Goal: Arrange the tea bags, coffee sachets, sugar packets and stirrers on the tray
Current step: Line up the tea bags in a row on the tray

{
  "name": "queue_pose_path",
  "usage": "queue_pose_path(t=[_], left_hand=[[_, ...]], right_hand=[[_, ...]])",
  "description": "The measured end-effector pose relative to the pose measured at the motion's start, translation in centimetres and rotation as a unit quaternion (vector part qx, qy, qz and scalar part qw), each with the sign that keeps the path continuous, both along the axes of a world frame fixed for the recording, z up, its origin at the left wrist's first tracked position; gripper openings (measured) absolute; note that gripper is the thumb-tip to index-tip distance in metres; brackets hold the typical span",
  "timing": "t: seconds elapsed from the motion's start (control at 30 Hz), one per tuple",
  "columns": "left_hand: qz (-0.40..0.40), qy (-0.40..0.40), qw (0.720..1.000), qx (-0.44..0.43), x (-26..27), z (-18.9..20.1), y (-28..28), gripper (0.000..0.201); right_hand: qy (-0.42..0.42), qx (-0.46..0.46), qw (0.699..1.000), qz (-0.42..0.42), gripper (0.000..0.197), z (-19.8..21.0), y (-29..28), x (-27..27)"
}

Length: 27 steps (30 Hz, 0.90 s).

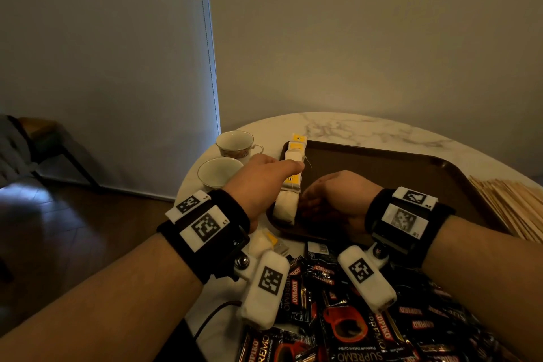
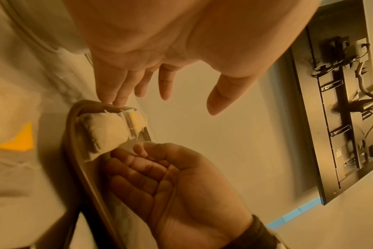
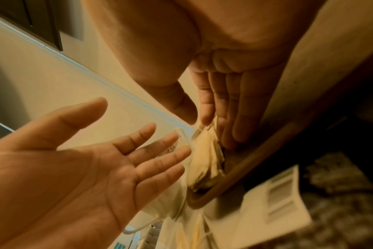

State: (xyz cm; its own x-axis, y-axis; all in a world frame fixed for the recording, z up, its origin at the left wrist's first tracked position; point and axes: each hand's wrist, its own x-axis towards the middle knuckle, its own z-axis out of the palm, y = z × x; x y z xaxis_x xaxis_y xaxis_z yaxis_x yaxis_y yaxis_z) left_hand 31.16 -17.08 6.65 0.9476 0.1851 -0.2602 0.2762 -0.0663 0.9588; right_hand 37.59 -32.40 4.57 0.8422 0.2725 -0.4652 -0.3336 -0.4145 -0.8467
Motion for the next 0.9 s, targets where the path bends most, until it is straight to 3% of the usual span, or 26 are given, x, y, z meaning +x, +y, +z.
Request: queue_pose_path(t=[0.1,0.17,0.2,0.33,0.43,0.57,0.63,0.8,0.9], left_hand=[[0.006,0.012,1.000,-0.025,0.7,0.3,-0.2,0.022],[0.018,0.011,0.999,-0.037,1.0,0.6,-0.5,0.015],[0.023,0.009,0.999,-0.036,1.2,0.8,-0.7,0.016],[0.037,0.011,0.998,-0.042,2.1,1.3,-1.2,0.058],[0.047,0.017,0.997,-0.058,2.3,1.3,-1.5,0.061],[0.025,0.013,0.999,-0.045,1.0,1.9,-1.2,0.016],[0.005,0.005,0.999,-0.037,-0.2,2.2,-0.6,0.016],[-0.054,-0.041,0.993,0.092,-3.2,1.8,2.2,0.012],[-0.086,-0.043,0.980,0.174,-5.4,0.9,4.1,0.004]], right_hand=[[-0.004,0.005,1.000,-0.008,0.020,0.0,0.0,0.3],[-0.006,-0.004,1.000,-0.013,0.019,0.1,0.1,0.8],[-0.010,-0.008,1.000,-0.019,0.019,0.2,0.1,1.1],[0.004,0.014,0.999,-0.045,0.020,0.3,0.3,2.0],[0.013,0.028,0.999,-0.028,0.022,0.1,0.5,2.1],[-0.017,-0.003,1.000,-0.011,0.019,1.2,0.1,1.8],[-0.081,-0.038,0.996,0.006,0.015,2.2,-0.2,1.6],[-0.172,-0.138,0.961,0.166,0.007,4.3,0.4,-0.9],[-0.224,-0.249,0.895,0.293,0.012,4.7,1.6,-3.3]])
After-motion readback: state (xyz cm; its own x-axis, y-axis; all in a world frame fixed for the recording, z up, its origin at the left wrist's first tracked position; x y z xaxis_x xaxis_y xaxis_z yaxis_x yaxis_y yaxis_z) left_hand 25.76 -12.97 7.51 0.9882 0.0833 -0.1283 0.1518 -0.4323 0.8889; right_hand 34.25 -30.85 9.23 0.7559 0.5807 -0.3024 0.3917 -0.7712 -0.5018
